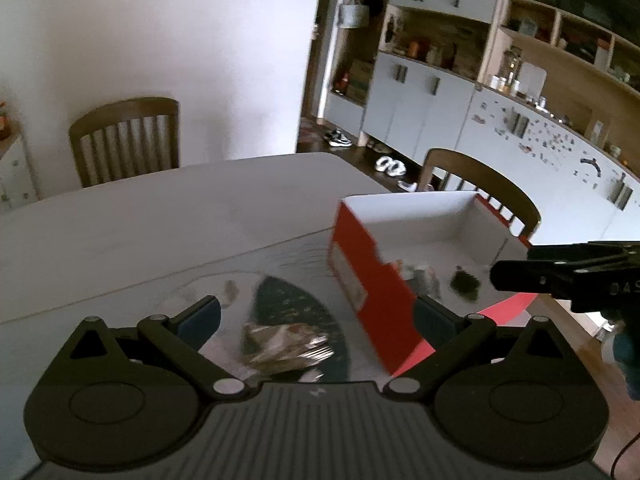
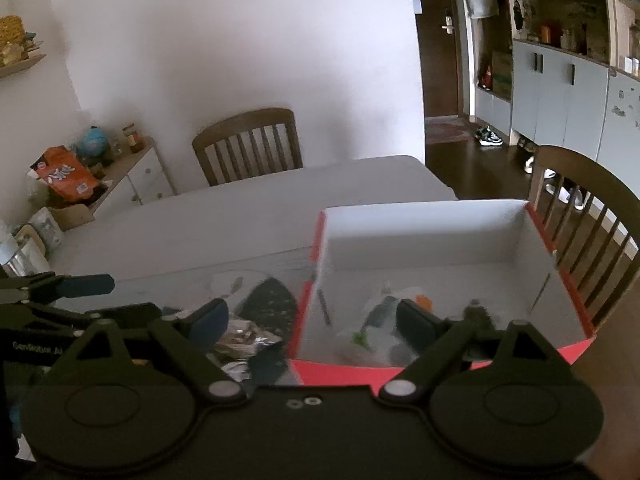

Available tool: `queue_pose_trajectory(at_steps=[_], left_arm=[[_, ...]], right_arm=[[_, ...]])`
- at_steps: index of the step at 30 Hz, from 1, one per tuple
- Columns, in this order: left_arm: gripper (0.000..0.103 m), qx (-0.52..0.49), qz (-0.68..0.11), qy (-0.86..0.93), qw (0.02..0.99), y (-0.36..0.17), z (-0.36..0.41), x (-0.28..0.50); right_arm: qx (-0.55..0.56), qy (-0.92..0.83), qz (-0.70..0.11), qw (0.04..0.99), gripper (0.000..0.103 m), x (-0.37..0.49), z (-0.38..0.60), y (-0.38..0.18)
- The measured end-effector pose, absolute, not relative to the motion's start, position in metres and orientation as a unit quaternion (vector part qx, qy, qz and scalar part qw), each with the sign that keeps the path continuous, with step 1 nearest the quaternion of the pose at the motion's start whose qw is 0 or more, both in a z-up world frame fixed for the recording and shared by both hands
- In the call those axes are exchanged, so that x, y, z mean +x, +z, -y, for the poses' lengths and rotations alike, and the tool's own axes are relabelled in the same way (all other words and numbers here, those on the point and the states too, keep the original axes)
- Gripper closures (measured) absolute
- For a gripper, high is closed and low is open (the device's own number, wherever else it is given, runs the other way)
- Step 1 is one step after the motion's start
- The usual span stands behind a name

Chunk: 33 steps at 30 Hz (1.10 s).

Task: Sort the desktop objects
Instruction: 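Move both tools back from the box to the pile on the turntable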

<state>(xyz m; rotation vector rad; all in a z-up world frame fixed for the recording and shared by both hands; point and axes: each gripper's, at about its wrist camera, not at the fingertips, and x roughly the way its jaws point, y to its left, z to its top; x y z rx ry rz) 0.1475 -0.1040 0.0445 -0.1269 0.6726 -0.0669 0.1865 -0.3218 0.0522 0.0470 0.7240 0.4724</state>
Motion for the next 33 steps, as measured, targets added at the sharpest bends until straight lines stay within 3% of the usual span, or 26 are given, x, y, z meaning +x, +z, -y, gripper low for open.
queue_pose_trajectory(at_steps=[33], left_arm=[[0.001,-0.049,-0.339,-0.033,0.939,0.003,0.012,0.058]], right_arm=[[-0.01,0.223,-0.348,0.911,0.012,0.113,0.222,0.029]])
